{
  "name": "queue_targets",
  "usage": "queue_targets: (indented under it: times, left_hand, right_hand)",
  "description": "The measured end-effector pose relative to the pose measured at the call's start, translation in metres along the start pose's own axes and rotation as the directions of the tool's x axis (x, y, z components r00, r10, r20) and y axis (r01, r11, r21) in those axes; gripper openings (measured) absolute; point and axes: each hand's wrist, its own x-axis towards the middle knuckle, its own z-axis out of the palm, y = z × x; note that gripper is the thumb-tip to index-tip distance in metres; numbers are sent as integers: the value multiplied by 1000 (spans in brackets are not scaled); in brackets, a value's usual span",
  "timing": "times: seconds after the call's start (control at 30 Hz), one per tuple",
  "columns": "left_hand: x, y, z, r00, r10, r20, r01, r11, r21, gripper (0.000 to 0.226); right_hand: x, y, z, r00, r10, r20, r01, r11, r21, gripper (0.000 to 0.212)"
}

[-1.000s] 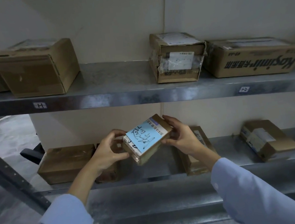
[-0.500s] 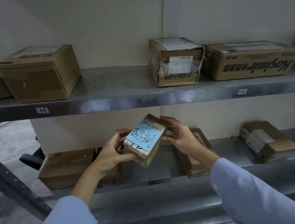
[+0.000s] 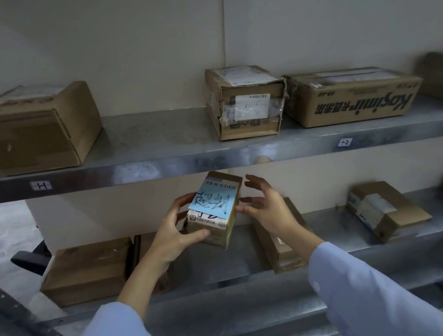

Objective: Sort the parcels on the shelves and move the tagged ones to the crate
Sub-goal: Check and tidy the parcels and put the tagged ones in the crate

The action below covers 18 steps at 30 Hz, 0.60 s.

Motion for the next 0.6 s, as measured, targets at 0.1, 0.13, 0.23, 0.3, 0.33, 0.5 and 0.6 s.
queue_targets:
  times: [0.1, 0.13, 0.23, 0.3, 0.33, 0.5, 0.6]
  left_hand:
    - [5, 0, 7, 1000, 9, -22, -10, 1000, -11, 77]
    - [7, -1, 9, 1000, 6, -30, -7, 1000, -15, 77]
    - [13, -1, 14, 999, 6, -48, -7, 1000, -19, 76]
    - [16, -1, 19, 998, 24, -60, -25, 1000, -15, 75]
    - [17, 0, 21, 997, 31, -68, -33, 999, -16, 75]
    - [20, 0, 34, 992, 56, -117, -57, 998, -12, 71]
    - [22, -3, 40, 991, 68, -118, -67, 998, 19, 68]
  right_hand:
    - [-1, 0, -5, 1000, 8, 3, -8, 1000, 19, 55]
    - [-1, 1, -6, 1000, 4, 9, -4, 1000, 15, 49]
    - [-3, 2, -10, 999, -28, 20, 28, 999, -20, 43]
    - [-4, 4, -11, 999, -31, 23, 32, 998, -60, 47]
    - [-5, 5, -12, 999, -28, 22, 30, 997, -69, 48]
    - [-10, 7, -16, 999, -41, 15, 42, 996, -83, 45]
    - [-15, 8, -17, 998, -32, 50, 35, 998, -55, 46]
